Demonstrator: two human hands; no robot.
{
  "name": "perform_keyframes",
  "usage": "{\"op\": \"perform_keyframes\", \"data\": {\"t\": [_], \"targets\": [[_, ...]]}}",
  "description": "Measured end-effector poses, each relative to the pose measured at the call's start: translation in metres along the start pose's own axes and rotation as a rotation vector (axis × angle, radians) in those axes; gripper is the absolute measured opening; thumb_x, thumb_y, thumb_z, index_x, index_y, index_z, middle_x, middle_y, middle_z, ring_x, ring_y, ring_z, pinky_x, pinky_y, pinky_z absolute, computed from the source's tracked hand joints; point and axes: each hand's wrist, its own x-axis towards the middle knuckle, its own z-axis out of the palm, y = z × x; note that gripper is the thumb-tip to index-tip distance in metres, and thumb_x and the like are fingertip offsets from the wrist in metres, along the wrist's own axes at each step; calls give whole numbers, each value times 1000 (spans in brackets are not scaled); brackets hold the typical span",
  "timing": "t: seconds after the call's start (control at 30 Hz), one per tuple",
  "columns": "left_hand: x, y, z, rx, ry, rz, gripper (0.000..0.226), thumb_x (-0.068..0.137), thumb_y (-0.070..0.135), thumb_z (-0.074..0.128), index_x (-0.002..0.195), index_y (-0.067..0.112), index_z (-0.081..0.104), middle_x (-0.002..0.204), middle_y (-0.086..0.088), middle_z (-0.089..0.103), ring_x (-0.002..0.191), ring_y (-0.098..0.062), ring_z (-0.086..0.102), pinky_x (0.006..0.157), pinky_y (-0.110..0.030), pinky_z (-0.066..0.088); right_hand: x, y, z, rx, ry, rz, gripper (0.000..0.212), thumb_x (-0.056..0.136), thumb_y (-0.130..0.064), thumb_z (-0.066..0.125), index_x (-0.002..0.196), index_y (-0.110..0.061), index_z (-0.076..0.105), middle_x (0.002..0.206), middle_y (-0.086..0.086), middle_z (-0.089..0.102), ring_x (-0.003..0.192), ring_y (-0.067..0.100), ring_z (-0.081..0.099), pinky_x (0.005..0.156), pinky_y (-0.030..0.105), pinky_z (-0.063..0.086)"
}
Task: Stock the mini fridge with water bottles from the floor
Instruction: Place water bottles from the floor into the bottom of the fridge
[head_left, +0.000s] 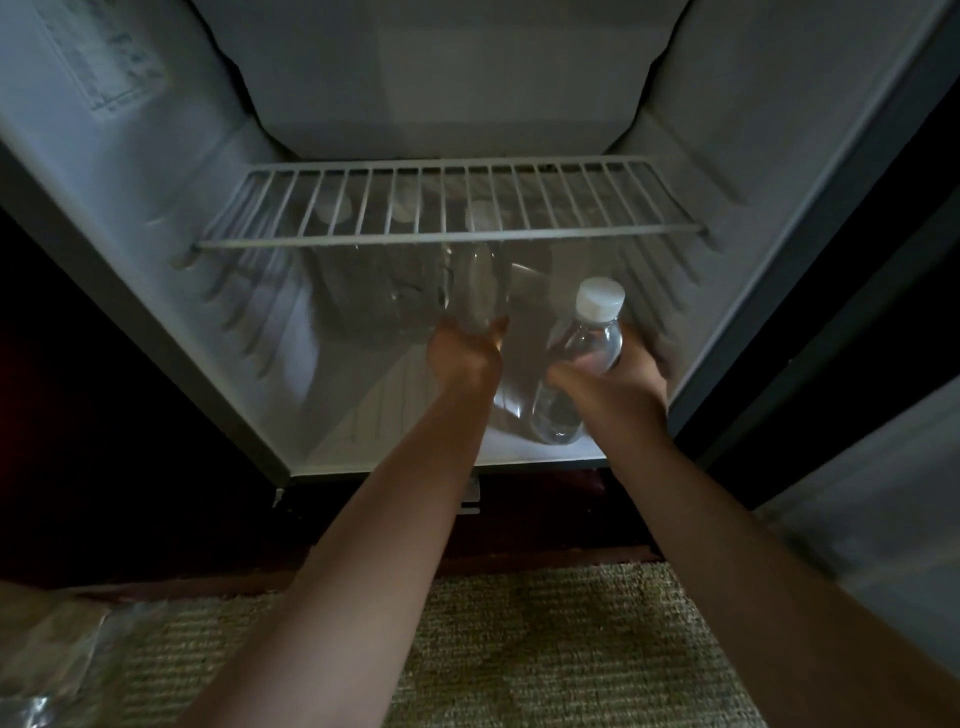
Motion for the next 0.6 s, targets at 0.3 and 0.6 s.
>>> {"op": "perform_keyframes", "data": {"t": [0.3,0.6], "targets": [[14,17,1,83,62,-85,57,79,40,72,117,-1,61,118,-17,66,112,-30,62,92,-33,47,3,8,-1,29,-32,-39,45,62,-33,71,106,-27,63,87,-9,66,79,11,64,66,25,50],[-20,-4,-38,190,-82,95,30,88,36,61,86,7,64,89,-14,66,95,-32,65,78,-33,48,1,3,-3,70,-89,-32,45,67,-22,71,109,-27,58,89,-9,63,82,13,63,68,28,51]]}}
